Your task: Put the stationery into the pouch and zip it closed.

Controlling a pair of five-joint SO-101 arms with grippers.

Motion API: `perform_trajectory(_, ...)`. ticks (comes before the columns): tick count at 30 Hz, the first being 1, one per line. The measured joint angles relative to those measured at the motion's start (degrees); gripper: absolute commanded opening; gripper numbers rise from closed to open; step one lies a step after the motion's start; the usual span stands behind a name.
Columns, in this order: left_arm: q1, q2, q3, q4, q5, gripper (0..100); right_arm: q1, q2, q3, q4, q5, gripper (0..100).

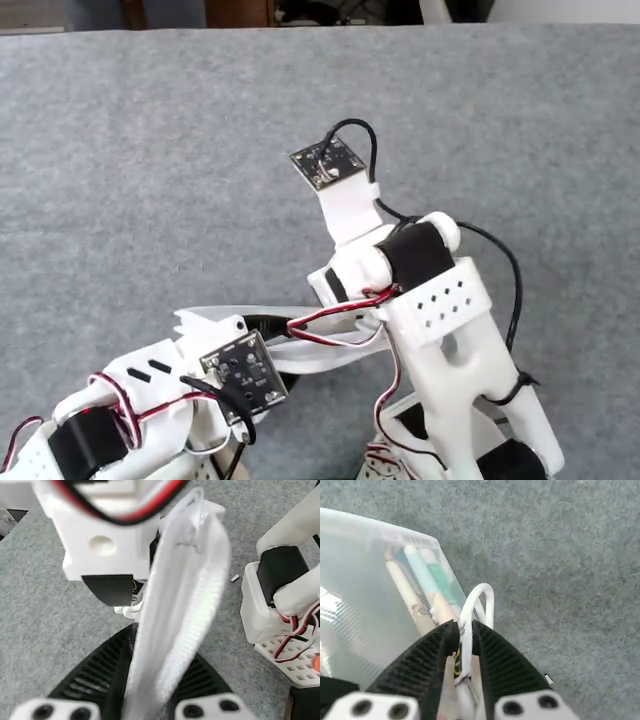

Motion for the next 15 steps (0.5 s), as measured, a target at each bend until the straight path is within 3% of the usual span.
perform_trajectory(5, -0.8, 0.0, -0.1, 0.0, 0.0, 3, 0.8, 0.1, -6.8, 0.0, 0.1, 1.2)
perform_trajectory(15, -1.4, 0.0, -0.2, 0.0, 0.0, 3, 10.5, 0.0, -16.9, 0.1, 0.1, 1.2)
